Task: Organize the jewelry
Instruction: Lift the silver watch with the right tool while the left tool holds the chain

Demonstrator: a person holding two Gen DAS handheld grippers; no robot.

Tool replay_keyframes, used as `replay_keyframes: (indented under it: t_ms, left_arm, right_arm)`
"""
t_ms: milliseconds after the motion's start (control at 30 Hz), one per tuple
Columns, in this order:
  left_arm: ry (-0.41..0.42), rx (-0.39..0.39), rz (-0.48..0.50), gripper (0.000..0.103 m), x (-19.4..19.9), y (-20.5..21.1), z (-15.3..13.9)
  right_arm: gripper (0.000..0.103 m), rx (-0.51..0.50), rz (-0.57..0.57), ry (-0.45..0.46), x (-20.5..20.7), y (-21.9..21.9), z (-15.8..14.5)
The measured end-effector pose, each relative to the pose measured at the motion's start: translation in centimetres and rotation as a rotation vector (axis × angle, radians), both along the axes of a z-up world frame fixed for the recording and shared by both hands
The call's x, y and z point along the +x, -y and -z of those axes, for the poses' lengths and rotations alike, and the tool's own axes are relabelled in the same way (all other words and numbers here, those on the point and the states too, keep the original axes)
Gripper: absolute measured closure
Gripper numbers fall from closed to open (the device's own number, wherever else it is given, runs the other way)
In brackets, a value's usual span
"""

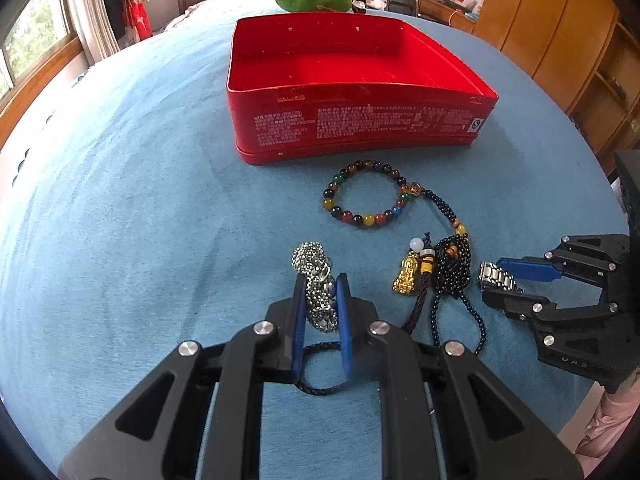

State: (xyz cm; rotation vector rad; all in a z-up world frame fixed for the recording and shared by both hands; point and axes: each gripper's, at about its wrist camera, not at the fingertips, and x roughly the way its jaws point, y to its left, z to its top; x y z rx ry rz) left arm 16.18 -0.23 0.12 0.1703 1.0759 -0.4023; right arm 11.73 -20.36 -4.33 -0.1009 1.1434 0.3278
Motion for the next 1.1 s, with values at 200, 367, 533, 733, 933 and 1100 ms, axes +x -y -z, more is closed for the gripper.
replay_keyframes:
  t_ms: [200,367,533,733,933,1100]
  left_arm:
    - [0.0,-0.014,0.001,0.09,-0.1,-0.1,-0.3]
    - [0.014,-0.021,-0.002,0.09,-0.1,0.0,-1.3]
    - [0.026,-0.022,0.003,0.09,-0.1,0.5,-1.9]
    - [0.01,-0.024,0.014,0.09,-0.1,1.0,-1.5]
    - [-0.003,-0.023,0.01,0.09,0.3,0.9,-1.1]
    - [-0.011,-0.024,0.012,0.09,0.8,1.1,-0.7]
  right_arm:
    - [0.087,0.075,0.046,0.036,0.2,1.7,-1.5]
    - [0.088,0.14,0.078,0.09,-0.1,3.4,-3.6]
    - [0.088,0.16,0.076,0.073,-0.3,3.4,-3.4]
    - [0.087,0.164,0.077,0.03,0.5,3.6,-2.2]
    - [0.071,0.163,0.086,-0.037,1.5,3.2,-0.1]
    - [0.071,0.086,0.061,0.021,1.1,1.8,0.1]
